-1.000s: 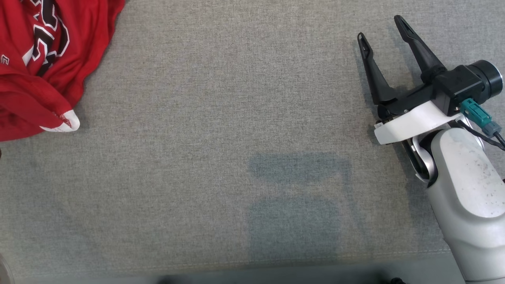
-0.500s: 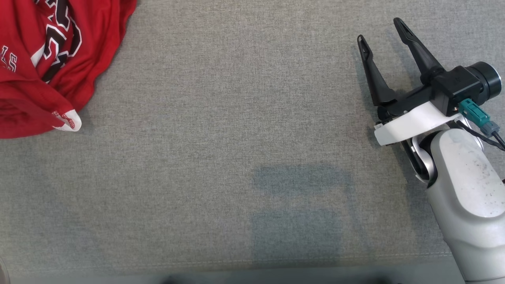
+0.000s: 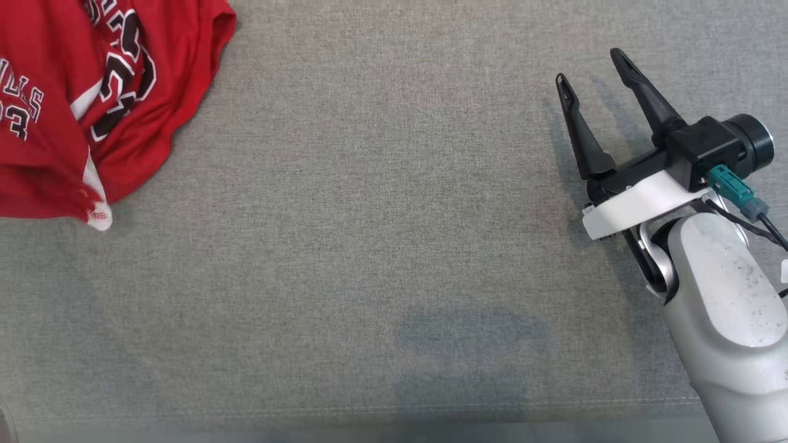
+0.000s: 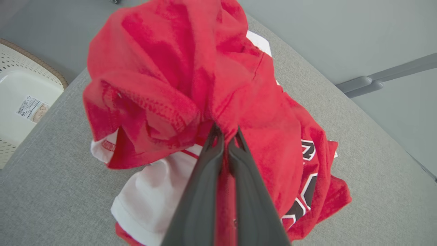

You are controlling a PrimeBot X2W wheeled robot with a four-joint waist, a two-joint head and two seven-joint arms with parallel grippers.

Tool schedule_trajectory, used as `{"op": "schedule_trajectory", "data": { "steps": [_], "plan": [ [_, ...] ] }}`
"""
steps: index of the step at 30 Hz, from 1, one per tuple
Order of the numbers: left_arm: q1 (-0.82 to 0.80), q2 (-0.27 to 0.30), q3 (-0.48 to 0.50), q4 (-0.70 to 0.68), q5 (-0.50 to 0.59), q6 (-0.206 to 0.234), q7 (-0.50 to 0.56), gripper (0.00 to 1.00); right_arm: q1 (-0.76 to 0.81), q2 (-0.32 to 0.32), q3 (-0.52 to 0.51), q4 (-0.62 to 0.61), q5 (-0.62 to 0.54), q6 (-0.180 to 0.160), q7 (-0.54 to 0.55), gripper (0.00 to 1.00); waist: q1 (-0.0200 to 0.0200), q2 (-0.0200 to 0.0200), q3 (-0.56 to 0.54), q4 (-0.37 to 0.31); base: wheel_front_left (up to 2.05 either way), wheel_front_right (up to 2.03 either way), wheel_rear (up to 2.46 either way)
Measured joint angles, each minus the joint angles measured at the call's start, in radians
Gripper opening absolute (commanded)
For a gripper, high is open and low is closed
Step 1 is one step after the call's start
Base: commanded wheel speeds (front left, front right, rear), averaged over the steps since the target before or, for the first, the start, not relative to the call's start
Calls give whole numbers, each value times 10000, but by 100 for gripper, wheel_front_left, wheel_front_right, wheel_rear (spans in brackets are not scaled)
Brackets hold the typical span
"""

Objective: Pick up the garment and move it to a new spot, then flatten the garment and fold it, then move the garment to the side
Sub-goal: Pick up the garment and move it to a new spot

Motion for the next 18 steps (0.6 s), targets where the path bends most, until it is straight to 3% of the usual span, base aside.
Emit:
{"op": "schedule_trajectory", "data": {
  "steps": [3, 14, 18],
  "plan": [
    [-11, -113, 21, -8, -138, -140, -86, 0, 93, 31, -10, 52, 6, 31, 0, 100, 0, 0, -249, 26, 0, 0, 0],
    [96, -915, -688, -318, -508, -1417, -194, 0, 876, 263, -94, 316, 104, 50, 0, 100, 0, 0, -1334, 87, 0, 0, 0],
    [686, -1674, -936, -385, -909, -1941, -272, 0, 1331, 303, -128, 431, 138, 50, 0, 100, 0, 0, -1856, 72, 0, 0, 0]
  ]
}}
